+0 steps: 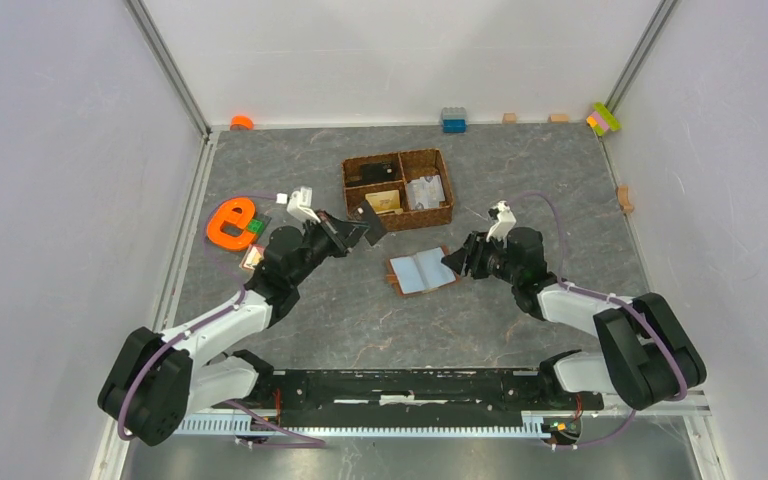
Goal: Take the credit cards out of the card holder
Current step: Place the card holder at the center of the board.
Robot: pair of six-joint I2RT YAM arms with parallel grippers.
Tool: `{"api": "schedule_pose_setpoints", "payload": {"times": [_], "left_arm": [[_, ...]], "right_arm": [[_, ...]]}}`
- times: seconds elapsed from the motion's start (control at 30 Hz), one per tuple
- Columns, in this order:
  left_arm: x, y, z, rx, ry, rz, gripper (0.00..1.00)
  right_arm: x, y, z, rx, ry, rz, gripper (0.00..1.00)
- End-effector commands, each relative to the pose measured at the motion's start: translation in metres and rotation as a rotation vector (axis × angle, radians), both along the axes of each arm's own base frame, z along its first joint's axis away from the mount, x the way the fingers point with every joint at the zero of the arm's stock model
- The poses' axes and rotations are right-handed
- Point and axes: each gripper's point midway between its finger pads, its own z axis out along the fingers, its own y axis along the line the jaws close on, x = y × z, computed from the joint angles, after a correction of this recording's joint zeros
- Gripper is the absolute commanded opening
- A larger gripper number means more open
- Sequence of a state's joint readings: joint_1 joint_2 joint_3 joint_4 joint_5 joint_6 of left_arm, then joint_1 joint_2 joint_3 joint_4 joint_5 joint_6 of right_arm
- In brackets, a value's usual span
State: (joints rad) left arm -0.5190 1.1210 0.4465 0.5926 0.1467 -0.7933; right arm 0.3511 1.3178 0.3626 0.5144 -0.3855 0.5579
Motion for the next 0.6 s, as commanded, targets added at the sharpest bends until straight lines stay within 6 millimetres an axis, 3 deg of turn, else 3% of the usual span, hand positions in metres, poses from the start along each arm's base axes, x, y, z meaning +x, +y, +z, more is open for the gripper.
{"api": "schedule_pose_setpoints", "payload": {"times": [0.0,0.2,0.27,0.4,0.57], "left_arm": [[0.029,0.029,0.013,-0.122,0.04,0.259,0.02],[0.071,0.053,0.005,-0.235,0.28,0.574,0.02],[0.08,0.056,-0.009,-0.212,0.388,0.659,0.02],[0.102,0.04,-0.021,-0.281,0.463,0.724,0.02],[0.127,0.021,-0.017,-0.359,0.496,0.787,0.02]], "right_arm": [[0.006,-0.002,0.006,0.001,-0.038,-0.017,0.58],[0.004,-0.015,0.019,0.002,-0.109,-0.08,0.59],[0.005,-0.019,0.024,-0.002,-0.127,-0.099,0.59],[0.003,-0.019,0.033,0.021,-0.143,-0.097,0.59],[0.0,-0.02,0.041,0.054,-0.161,-0.105,0.58]]}}
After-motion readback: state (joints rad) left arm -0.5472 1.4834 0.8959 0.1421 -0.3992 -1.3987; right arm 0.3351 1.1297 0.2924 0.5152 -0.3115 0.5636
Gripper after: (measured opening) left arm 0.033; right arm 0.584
